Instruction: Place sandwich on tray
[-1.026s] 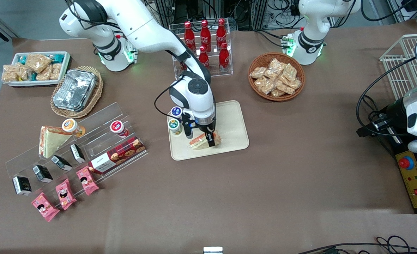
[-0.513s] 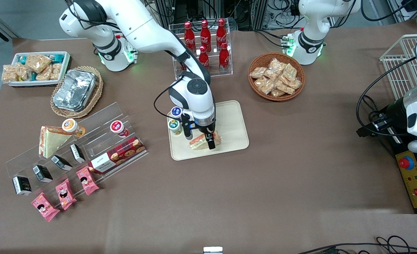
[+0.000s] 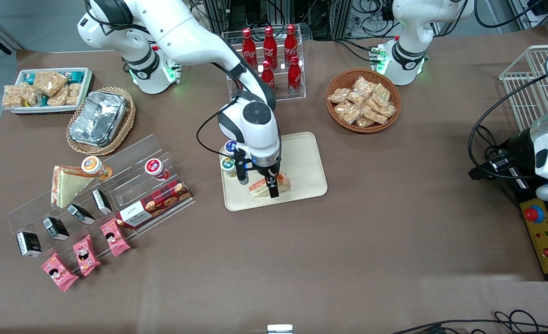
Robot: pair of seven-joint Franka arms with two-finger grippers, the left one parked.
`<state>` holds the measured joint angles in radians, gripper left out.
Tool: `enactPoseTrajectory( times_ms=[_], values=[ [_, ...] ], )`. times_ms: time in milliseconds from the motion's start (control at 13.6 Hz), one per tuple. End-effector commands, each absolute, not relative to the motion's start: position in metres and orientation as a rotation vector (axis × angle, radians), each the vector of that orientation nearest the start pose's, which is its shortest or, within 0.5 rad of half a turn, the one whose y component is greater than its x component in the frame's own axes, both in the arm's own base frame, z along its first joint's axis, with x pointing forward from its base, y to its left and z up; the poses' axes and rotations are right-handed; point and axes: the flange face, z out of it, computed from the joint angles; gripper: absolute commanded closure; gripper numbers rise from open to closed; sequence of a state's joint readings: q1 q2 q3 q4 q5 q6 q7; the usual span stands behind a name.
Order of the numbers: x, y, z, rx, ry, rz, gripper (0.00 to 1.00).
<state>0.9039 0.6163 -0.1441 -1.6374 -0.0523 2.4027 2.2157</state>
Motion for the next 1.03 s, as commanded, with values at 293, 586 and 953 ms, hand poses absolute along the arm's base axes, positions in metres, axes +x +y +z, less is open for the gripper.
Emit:
enactPoseTrajectory(
  times_ms=[293,586,953],
  values=[
    [0.477,0.488,0.390,-2.498,1.747,-0.164,0.01],
    [0.486,0.453,0.462,-2.686,1.552,-0.155,0.01],
    [0.503,0.380,0.508,-2.978,1.264,0.003,0.01]
  ],
)
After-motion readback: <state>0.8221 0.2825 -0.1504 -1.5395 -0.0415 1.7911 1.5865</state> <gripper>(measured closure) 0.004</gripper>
